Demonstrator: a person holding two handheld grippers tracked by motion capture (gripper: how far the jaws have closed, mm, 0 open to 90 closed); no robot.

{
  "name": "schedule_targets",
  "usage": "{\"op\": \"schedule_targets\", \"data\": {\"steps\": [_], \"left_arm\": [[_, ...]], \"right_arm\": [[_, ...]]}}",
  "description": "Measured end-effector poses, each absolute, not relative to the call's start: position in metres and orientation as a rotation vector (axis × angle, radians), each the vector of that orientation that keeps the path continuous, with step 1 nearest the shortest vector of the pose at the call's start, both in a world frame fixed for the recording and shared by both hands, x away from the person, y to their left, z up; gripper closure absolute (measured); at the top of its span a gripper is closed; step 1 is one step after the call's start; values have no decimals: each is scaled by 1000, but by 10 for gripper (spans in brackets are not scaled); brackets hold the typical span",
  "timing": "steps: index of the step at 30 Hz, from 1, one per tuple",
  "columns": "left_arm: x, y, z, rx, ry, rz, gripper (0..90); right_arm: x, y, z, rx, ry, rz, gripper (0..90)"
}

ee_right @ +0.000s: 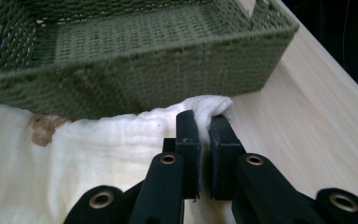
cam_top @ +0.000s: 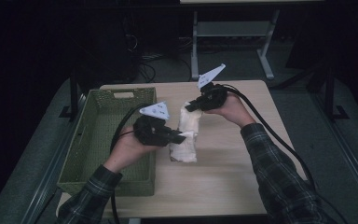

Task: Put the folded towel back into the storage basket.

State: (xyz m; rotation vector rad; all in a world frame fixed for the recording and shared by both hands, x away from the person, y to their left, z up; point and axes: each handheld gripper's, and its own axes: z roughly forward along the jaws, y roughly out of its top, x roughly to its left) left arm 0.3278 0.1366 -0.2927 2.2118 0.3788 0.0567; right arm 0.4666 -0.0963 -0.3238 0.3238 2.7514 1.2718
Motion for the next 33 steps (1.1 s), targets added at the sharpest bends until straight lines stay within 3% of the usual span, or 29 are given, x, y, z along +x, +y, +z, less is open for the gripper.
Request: {"op": "schedule_targets", "data": {"steps": [21,33], "left_arm": [[309,236,-283,2180,507,175,812],[306,263,-296,2190,577,187,812]], "right_arm": [[482,16,-303,139,2763,1334,847],[487,50,-314,124,2780,1368,847]]}}
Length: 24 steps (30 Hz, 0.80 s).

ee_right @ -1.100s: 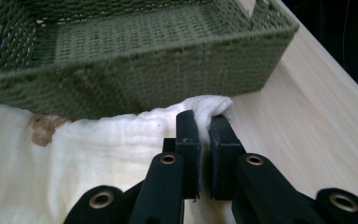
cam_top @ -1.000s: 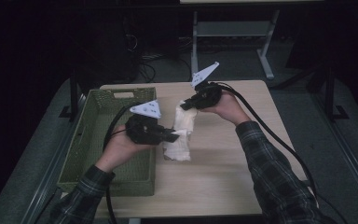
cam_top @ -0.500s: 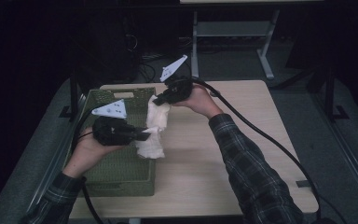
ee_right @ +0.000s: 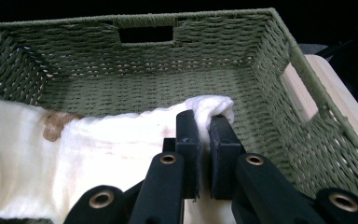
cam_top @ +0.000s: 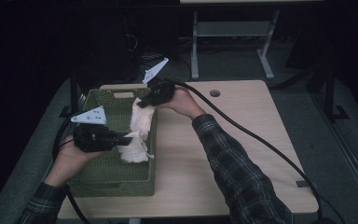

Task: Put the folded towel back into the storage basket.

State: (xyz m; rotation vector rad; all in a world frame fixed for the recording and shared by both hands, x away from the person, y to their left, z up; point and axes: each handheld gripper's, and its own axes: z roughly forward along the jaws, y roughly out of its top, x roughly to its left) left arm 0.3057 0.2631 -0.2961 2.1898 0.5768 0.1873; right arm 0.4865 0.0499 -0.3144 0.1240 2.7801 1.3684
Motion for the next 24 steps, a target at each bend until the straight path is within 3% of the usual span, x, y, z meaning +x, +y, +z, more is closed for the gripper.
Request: {"op": "schedule_targets", "data": {"steps": [15,16,22,24], "left_arm": [[299,275,-311,2204,591,137,804],[300,274,-312,2203,590,134,790],[303,269,-316,2192,592,161,511],[304,268,-317,2188,595,170,470]], "right_arm": [[484,71,-326,91,2814,1351,847],[484,72,-327,90,2818,1355,847],[486,72,-329,110,2829,1331,847],[488,73,-332,101,2830,1315,847]]}}
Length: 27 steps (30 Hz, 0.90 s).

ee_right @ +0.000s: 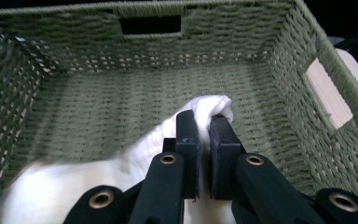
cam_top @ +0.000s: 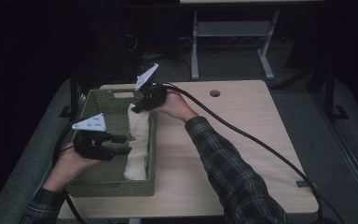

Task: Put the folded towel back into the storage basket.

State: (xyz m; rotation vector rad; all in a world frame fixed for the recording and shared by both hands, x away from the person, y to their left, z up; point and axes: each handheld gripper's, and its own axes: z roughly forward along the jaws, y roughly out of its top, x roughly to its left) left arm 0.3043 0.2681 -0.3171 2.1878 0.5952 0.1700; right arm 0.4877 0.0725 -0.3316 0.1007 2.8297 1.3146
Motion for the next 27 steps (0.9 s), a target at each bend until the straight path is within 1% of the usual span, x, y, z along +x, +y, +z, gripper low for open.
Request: {"op": "schedule_targets", "data": {"steps": [1,4,18,20,21,22,25,27], "left_arm": [[305,267,-318,2189,596,172,440],[306,267,-318,2189,593,181,411],[308,260,-322,2181,582,164,397],[309,260,-323,2177,584,161,393],[309,260,-323,2178,583,161,392],[309,261,-323,2176,585,162,392],[310,262,-323,2173,592,161,387],[311,262,-323,2168,598,162,381]], "right_arm": [[488,73,-332,113,2832,1311,847],[491,73,-334,124,2832,1317,847],[503,83,-338,116,2827,1292,842],[507,84,-338,133,2814,1295,828],[509,84,-339,152,2804,1293,793],[512,83,-340,172,2795,1304,729],[519,80,-338,236,2767,1314,590],[520,76,-334,256,2753,1321,553]]}}
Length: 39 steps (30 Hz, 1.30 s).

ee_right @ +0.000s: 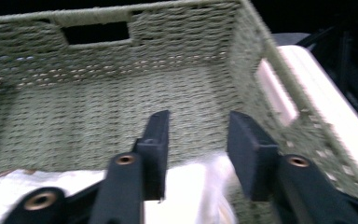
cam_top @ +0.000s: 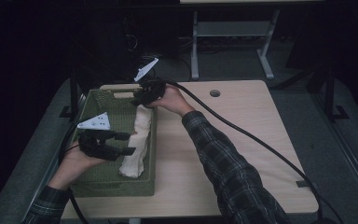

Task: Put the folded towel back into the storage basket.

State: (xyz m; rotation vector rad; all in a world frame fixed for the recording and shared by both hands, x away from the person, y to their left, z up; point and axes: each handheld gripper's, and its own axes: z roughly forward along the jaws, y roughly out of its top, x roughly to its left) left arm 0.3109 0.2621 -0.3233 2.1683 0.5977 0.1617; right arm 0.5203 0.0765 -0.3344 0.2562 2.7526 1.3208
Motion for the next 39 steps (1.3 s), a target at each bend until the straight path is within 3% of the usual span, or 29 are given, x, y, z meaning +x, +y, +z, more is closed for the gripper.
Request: {"op": "schedule_targets", "data": {"steps": [8,19,39], "left_arm": [[316,248,-319,2146,602,168,349],[326,202,-314,2163,574,162,342],[323,100,-316,2162,483,140,314]], "right_arm": [[515,53,-320,300,2749,1341,444],[504,-2,-315,323,2739,1352,424],[482,-100,-340,389,2713,1335,366]]}}
